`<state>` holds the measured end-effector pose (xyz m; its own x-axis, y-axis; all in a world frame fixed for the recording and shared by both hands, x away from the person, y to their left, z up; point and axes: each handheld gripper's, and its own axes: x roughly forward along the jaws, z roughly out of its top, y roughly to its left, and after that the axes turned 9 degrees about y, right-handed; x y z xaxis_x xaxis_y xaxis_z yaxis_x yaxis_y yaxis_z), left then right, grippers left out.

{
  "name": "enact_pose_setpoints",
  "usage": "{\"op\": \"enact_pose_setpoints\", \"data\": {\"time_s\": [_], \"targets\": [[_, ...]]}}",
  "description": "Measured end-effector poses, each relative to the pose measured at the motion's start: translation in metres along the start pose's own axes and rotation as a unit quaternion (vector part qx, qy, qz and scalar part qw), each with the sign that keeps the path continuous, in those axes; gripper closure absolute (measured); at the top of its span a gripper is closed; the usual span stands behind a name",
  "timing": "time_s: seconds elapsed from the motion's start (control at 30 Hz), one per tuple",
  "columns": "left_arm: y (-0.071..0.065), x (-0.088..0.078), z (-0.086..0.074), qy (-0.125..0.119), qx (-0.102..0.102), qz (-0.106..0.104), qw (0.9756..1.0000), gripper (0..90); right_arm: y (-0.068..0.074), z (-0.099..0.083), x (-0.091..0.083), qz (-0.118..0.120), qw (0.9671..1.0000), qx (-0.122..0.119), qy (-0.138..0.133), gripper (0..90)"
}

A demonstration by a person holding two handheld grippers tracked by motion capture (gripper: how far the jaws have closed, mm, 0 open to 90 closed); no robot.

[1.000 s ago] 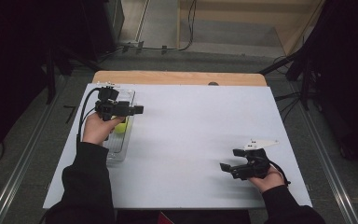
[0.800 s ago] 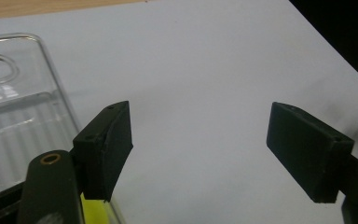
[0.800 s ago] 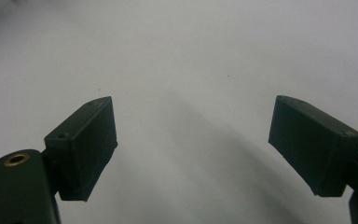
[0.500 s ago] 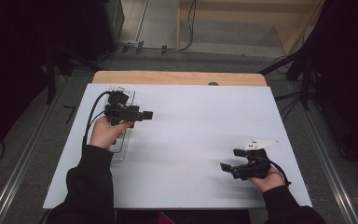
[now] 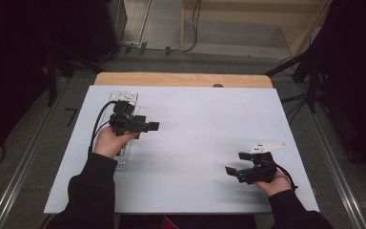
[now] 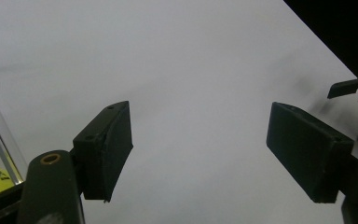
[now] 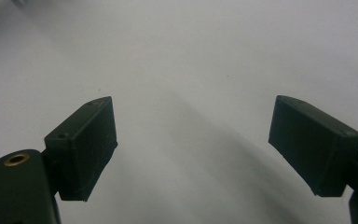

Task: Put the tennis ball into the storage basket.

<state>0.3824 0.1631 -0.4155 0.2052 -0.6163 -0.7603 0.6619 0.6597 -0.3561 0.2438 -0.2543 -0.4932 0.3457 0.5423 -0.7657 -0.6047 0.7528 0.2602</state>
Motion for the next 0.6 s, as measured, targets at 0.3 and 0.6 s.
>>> {"op": "enact_pose_setpoints", "data": {"time_s": [0.3, 0.6], "targets": [[-0.005, 0.001, -0.010, -0.002, 0.010, -0.010, 0.9999, 23.2, 0.000, 0.000, 0.000, 0.000, 1.0000, 0.000, 0.001, 13.3], [-0.009, 0.010, -0.020, 0.014, 0.011, -0.022, 0.9996, 23.1, 0.000, 0.000, -0.001, 0.000, 1.0000, 0.000, -0.001, 13.3]]}}
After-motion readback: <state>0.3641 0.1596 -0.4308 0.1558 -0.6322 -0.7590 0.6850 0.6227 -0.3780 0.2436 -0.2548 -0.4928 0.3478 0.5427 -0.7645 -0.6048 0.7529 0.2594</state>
